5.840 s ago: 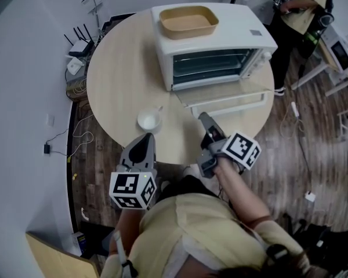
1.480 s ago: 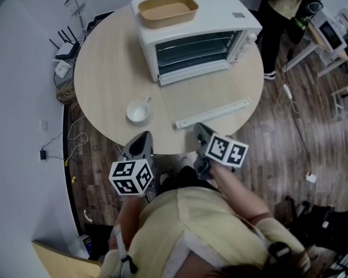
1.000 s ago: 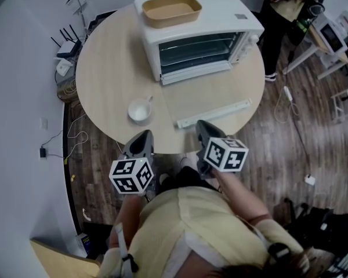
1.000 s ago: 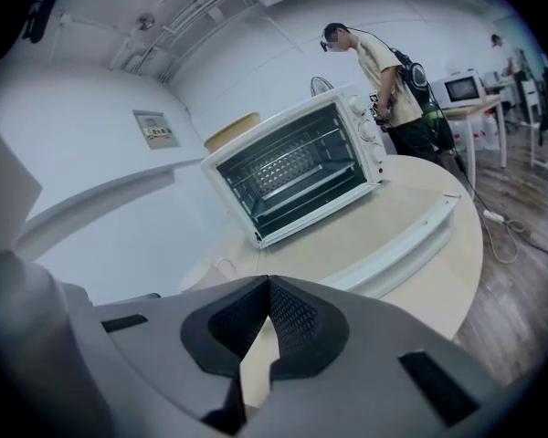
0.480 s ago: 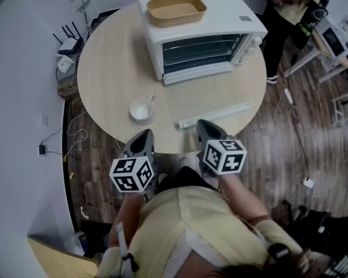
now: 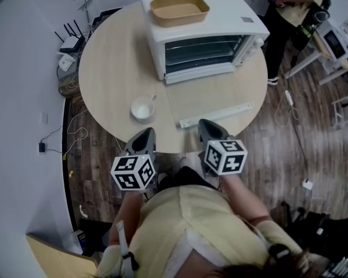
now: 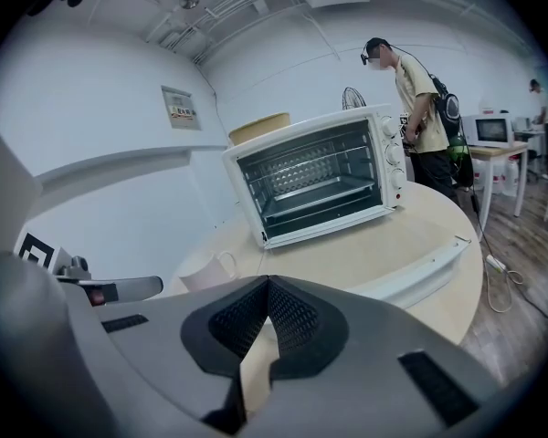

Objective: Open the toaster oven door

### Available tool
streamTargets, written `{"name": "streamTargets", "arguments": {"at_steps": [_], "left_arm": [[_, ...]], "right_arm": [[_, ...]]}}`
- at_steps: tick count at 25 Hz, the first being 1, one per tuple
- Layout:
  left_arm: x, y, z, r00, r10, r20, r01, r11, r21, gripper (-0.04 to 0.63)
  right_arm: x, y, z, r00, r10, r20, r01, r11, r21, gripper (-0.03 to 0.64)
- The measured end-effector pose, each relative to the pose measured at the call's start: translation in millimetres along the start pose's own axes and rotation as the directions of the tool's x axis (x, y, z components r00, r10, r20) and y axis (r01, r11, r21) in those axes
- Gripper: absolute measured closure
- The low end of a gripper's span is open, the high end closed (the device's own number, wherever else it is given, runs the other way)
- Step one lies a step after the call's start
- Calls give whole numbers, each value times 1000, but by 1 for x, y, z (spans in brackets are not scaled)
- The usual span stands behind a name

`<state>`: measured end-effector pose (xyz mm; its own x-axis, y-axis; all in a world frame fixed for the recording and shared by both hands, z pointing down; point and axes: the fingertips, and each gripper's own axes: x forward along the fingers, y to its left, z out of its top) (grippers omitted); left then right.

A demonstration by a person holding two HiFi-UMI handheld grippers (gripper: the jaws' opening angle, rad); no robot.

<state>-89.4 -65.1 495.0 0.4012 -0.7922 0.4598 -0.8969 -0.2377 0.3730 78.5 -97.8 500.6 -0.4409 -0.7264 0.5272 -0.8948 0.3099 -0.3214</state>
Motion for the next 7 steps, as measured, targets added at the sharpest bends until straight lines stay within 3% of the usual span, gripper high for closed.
{"name": "streamTargets", "arguments": {"at_steps": [7], "left_arm": [[0,1,-4,1000,-10,-6,10,1000,-9,592]], "right_arm": [[0,2,-2,1000,-4,-10,3,1000,-17,615]]}}
